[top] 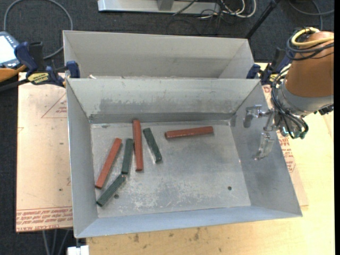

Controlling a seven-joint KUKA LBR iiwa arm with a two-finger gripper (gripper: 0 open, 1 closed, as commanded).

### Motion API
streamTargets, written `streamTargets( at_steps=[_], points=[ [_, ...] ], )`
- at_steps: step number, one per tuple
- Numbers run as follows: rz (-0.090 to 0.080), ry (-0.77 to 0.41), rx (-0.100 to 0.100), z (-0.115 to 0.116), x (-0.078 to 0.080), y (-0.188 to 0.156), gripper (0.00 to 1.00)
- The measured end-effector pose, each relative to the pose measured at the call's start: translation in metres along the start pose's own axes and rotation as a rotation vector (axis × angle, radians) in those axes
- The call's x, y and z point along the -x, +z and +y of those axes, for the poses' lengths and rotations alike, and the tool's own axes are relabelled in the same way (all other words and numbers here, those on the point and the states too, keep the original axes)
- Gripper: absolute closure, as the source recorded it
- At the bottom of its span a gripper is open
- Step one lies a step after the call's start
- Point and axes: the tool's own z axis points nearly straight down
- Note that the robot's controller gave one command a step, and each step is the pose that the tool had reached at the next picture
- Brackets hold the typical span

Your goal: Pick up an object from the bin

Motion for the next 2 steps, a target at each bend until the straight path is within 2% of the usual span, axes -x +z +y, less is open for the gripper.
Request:
streamTargets(
  at_steps=[1, 2],
  points=[
    [-0.011, -0.074, -0.001, 0.018, 0.031, 0.014, 0.0],
    [-0.01, -0.091, -0.001, 0.032, 0.065, 0.048, 0.0]
  ],
)
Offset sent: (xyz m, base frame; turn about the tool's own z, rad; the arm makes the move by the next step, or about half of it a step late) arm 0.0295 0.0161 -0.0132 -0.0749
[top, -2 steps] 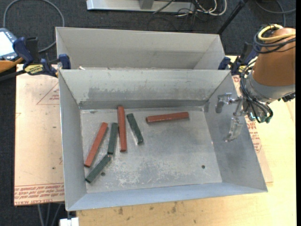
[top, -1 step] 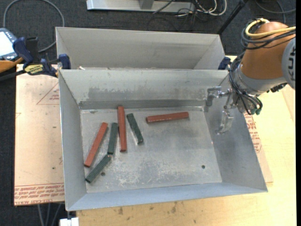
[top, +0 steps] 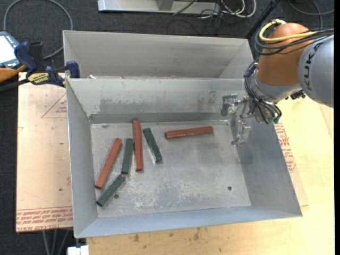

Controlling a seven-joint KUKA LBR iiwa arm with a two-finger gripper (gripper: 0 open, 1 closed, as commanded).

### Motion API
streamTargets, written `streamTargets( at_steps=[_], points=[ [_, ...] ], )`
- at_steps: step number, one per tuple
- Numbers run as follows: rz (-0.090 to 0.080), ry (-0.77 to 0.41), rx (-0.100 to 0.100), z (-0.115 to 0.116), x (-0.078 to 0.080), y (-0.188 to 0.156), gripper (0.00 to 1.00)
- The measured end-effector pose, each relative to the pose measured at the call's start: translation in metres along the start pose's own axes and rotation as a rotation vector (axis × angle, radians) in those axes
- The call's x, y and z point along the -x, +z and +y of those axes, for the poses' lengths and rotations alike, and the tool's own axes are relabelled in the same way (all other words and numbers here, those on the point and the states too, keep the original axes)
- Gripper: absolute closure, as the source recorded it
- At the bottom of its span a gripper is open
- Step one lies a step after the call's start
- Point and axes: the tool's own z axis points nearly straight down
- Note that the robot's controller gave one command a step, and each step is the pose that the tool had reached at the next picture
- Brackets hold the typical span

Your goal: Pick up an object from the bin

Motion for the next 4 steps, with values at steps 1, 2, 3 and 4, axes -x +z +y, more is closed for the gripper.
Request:
streamTargets(
  at_steps=[1, 2, 3, 4],
  points=[
    [0.006, -0.002, 0.005, 0.078, 0.005, 0.047, 0.0],
    [0.005, -0.028, 0.001, 0.102, -0.012, 0.066, 0.0],
    [0.002, -0.026, -0.001, 0.1, -0.011, 0.064, 1.0],
    [-0.009, -0.074, -0.003, 0.103, -0.014, -0.132, 1.0]
  ],
)
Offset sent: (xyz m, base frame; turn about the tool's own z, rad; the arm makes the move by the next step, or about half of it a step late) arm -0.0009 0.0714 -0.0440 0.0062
